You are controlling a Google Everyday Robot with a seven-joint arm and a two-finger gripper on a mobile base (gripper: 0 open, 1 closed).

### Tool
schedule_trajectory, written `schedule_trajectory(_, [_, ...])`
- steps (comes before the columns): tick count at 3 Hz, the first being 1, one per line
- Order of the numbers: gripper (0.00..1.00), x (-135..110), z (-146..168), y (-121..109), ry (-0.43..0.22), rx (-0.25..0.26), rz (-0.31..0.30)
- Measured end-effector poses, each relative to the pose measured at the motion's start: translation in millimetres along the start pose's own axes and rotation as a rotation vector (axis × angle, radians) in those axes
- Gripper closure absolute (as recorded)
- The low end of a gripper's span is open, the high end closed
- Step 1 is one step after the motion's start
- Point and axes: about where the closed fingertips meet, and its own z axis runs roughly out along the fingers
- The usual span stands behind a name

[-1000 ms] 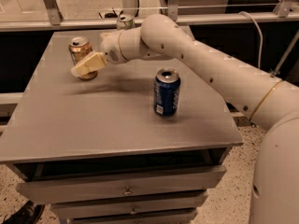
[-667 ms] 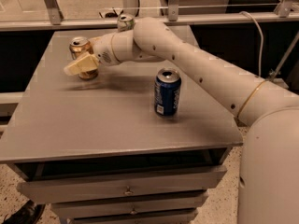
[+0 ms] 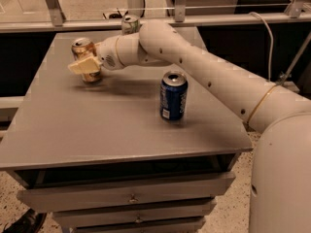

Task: Knock orange can over

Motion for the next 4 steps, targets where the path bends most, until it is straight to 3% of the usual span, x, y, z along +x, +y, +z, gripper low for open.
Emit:
schedule_trajectory(1, [0.95, -14.4, -39.0, -10.9, 0.053, 0.034, -0.026])
schedule_trajectory(2, [1.00, -22.2, -105.3, -29.7, 0.188, 0.075, -0.074])
schedule_trajectory(3, [1.00, -10.5, -141.7, -43.9, 0.353, 0.035, -0.111])
schedule_trajectory(4, [1.00, 28.7, -156.4, -36.7, 0.571, -0.070, -0.137])
